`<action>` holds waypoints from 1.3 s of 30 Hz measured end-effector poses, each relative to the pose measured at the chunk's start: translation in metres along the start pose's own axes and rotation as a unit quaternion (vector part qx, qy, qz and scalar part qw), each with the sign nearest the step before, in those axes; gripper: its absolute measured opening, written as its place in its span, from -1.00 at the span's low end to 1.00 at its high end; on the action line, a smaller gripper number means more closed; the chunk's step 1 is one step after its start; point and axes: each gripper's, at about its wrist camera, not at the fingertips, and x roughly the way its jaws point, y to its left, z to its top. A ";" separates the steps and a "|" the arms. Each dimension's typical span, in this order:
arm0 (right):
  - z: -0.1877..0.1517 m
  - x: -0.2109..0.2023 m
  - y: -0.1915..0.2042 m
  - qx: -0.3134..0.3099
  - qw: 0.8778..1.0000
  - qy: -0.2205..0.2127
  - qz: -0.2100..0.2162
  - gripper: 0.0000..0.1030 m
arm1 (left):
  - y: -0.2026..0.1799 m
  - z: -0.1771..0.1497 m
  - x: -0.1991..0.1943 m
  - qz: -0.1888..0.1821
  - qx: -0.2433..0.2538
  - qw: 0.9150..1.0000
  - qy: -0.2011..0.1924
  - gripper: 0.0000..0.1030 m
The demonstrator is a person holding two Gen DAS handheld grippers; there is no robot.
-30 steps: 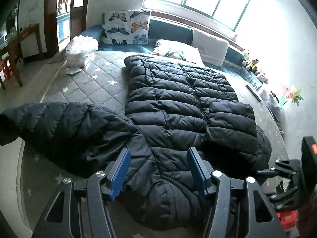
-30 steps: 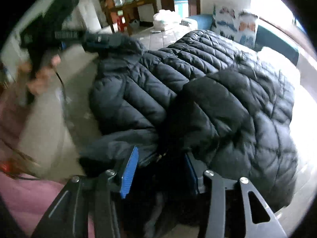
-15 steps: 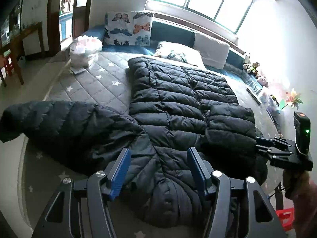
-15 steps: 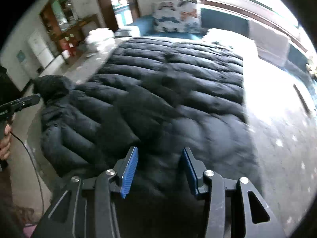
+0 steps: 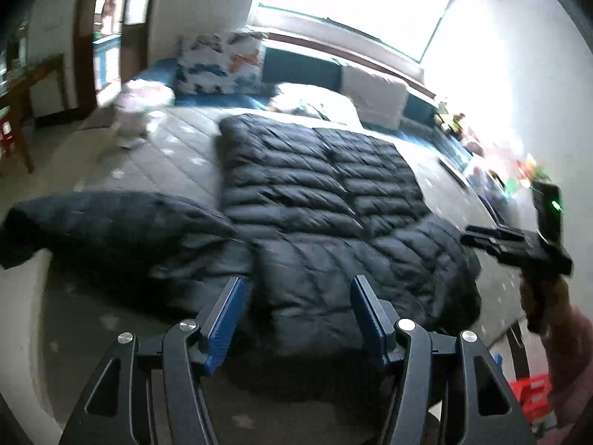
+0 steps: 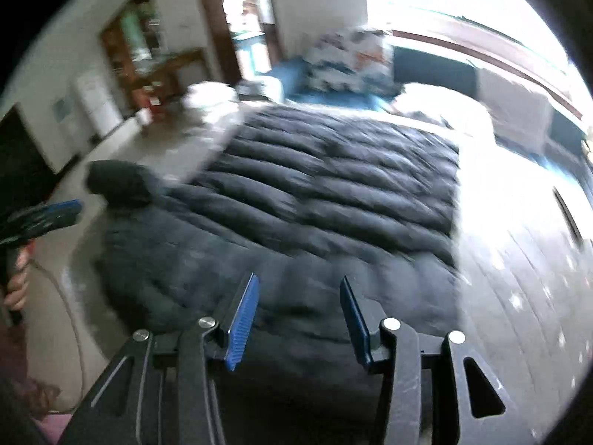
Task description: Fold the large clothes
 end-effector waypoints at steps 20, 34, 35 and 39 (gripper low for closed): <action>-0.011 0.038 0.004 -0.065 0.997 0.015 -0.028 -0.03 | -0.024 -0.006 0.128 0.015 0.014 0.994 0.112 0.22; -0.002 0.053 0.064 -0.141 0.989 0.035 -0.001 -0.02 | 0.116 -0.002 -0.010 0.069 -0.163 0.984 -0.023 0.34; -0.005 0.061 0.069 -0.151 0.987 0.048 0.000 -0.02 | 0.143 -0.006 -0.019 0.072 -0.205 0.975 -0.036 0.34; -0.019 0.092 0.072 -0.166 0.982 0.084 -0.020 -0.01 | 0.214 -0.014 -0.035 0.060 -0.308 0.947 -0.060 0.34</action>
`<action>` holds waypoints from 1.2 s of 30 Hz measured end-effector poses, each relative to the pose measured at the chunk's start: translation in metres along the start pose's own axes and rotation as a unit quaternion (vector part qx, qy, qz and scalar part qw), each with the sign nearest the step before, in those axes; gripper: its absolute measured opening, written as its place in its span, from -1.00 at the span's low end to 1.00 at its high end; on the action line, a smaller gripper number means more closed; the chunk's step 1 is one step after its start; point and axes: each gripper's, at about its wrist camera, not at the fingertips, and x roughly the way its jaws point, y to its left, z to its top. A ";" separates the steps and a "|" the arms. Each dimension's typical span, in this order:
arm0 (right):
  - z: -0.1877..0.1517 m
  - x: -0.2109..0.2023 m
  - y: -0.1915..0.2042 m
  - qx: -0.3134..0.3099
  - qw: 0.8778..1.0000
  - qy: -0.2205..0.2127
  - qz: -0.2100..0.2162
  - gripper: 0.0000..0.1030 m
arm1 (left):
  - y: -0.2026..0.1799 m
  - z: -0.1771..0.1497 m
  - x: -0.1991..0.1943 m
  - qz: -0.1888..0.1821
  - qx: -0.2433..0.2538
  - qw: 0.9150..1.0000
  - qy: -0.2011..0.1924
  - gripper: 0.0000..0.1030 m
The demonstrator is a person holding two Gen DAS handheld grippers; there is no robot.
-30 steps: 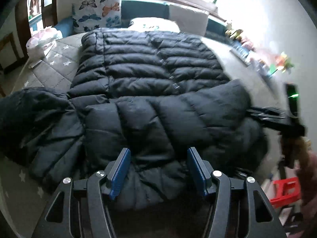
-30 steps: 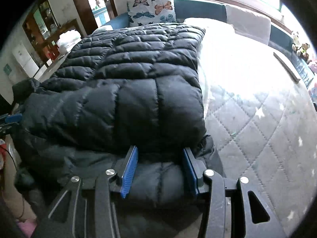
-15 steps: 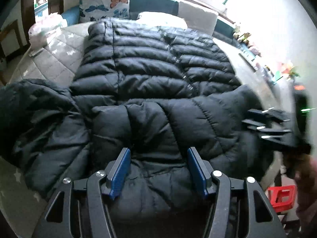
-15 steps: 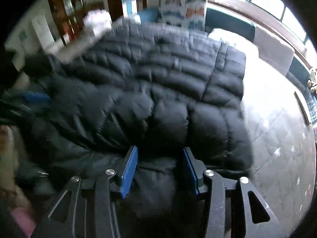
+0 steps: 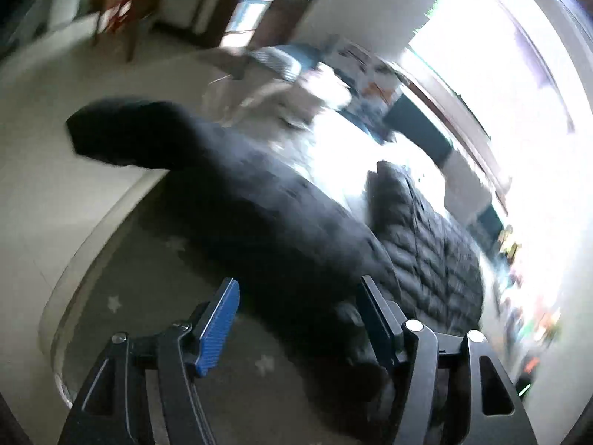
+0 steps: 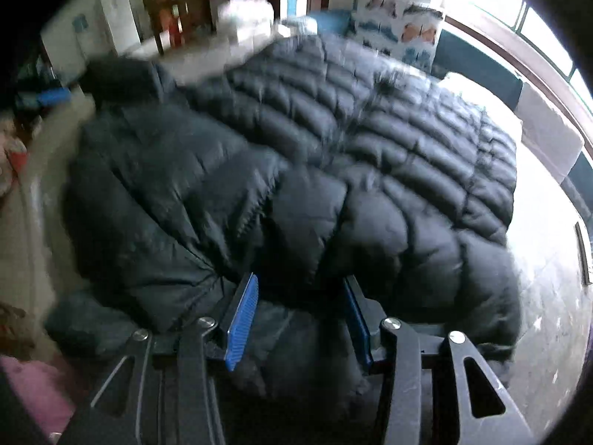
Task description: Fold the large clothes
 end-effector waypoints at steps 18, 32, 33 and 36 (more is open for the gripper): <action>0.008 -0.017 -0.002 0.013 1.000 -0.017 0.018 0.00 | 0.082 0.103 0.083 -0.018 -0.202 0.979 -0.026 -0.47; 0.004 -0.037 -0.005 0.027 0.998 -0.053 0.029 0.00 | -0.170 0.057 -0.032 -0.086 0.151 0.976 -0.131 -0.82; 0.002 -0.043 -0.008 0.030 0.997 -0.060 0.026 0.00 | -0.196 0.041 -0.036 -0.094 0.191 0.968 -0.129 -0.82; -0.010 -0.062 -0.021 0.048 0.996 -0.077 0.014 0.00 | -0.261 -0.012 -0.030 -0.091 0.292 0.947 -0.104 -0.82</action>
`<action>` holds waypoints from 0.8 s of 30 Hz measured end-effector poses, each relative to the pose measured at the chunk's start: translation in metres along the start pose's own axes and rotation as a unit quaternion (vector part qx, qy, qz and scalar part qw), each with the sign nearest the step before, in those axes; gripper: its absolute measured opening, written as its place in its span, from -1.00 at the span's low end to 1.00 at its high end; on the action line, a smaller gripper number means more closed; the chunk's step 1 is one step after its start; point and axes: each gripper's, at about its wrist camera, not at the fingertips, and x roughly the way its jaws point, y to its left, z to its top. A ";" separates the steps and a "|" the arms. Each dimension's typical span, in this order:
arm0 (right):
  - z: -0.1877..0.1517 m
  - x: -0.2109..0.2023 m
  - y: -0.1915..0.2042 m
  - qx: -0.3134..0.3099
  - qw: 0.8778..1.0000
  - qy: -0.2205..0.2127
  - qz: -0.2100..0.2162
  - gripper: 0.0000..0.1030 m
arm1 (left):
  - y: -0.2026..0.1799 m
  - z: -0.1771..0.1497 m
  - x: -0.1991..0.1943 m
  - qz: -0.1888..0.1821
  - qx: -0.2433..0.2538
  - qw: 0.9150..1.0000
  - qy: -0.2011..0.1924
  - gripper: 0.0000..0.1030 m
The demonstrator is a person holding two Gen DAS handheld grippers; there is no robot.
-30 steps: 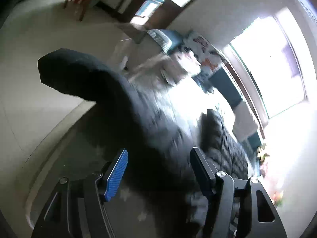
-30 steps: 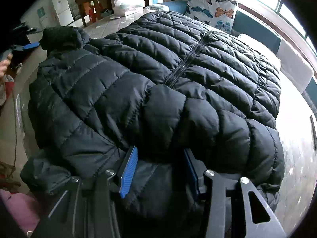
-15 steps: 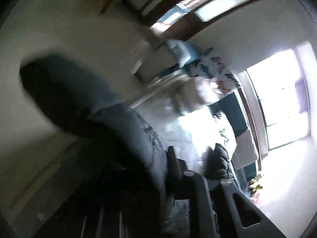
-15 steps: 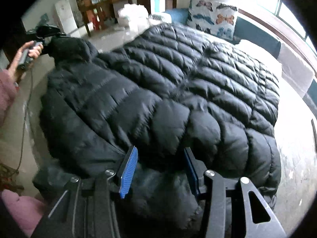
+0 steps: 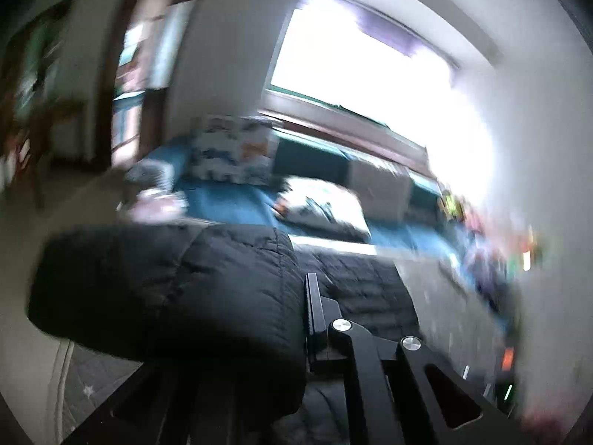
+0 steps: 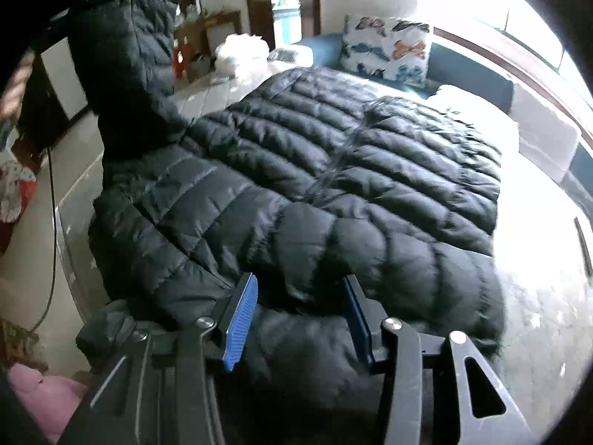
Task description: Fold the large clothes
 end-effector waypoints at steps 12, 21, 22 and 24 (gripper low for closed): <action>-0.041 -0.034 -0.062 0.092 0.995 0.004 -0.040 0.00 | -0.171 -0.182 0.102 -0.084 0.192 0.952 0.224 -0.03; -0.053 -0.041 -0.084 0.122 0.992 0.005 -0.045 0.00 | -0.195 -0.212 0.089 -0.105 0.248 0.944 0.190 0.33; -0.052 -0.044 -0.086 0.123 0.991 0.002 -0.048 0.00 | -0.192 -0.210 0.090 -0.113 0.239 0.945 0.193 0.33; -0.052 -0.051 -0.088 0.122 0.991 -0.005 -0.053 0.00 | -0.191 -0.206 0.090 -0.142 0.216 0.945 0.200 0.33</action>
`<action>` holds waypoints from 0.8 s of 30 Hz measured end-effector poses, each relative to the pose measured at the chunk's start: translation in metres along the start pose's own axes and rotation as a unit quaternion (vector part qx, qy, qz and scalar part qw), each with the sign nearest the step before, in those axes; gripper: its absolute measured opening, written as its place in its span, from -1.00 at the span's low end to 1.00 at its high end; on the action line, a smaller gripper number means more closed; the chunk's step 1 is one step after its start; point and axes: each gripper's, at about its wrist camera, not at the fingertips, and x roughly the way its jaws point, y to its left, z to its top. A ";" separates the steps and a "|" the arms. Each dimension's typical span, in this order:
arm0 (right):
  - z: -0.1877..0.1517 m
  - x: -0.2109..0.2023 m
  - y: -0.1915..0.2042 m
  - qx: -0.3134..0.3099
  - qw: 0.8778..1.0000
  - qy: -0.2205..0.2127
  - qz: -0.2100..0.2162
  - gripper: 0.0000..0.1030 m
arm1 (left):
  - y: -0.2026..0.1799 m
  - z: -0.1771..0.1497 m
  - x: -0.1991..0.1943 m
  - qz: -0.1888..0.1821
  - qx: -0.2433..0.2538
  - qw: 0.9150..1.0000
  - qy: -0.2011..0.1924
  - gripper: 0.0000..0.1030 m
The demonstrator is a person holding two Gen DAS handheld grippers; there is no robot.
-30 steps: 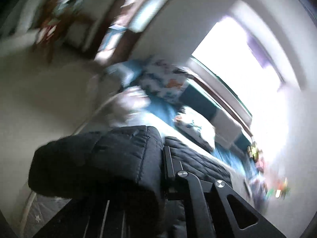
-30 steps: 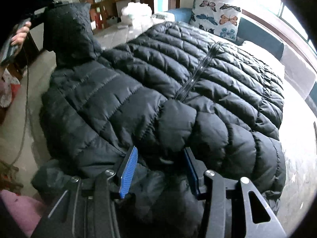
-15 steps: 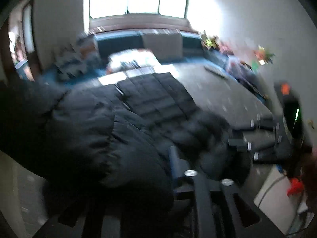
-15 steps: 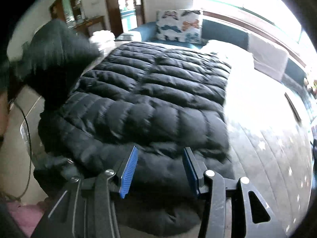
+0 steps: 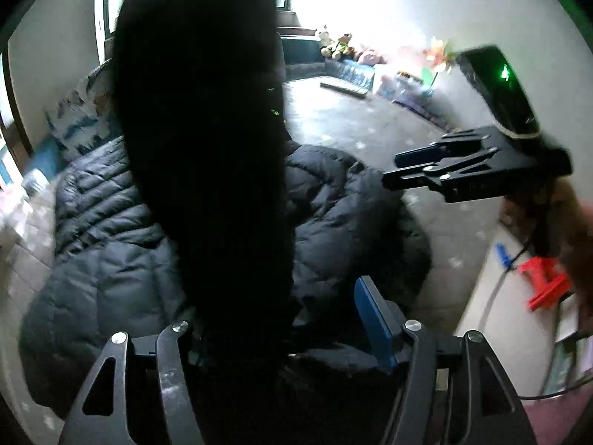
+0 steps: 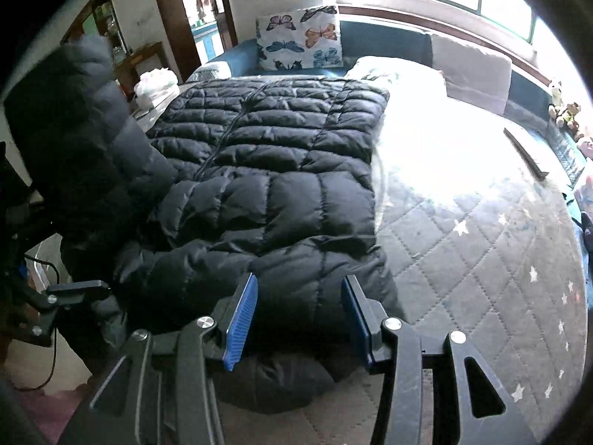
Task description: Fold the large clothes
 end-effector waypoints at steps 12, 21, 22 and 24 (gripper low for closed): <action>0.040 -0.067 0.005 -0.024 0.995 -0.100 0.001 0.00 | 0.086 0.018 -0.110 0.008 -0.086 0.995 -0.053 0.38; 0.033 0.016 0.071 -0.118 0.991 0.007 0.055 0.00 | 0.203 -0.017 -0.076 0.076 -0.165 0.982 0.041 0.37; 0.030 0.026 0.072 -0.125 0.991 0.018 0.043 0.00 | 0.206 -0.026 -0.069 0.076 -0.167 0.982 0.049 0.37; 0.022 0.047 0.065 -0.122 0.991 0.040 0.027 0.00 | 0.208 -0.042 -0.054 0.067 -0.177 0.981 0.050 0.37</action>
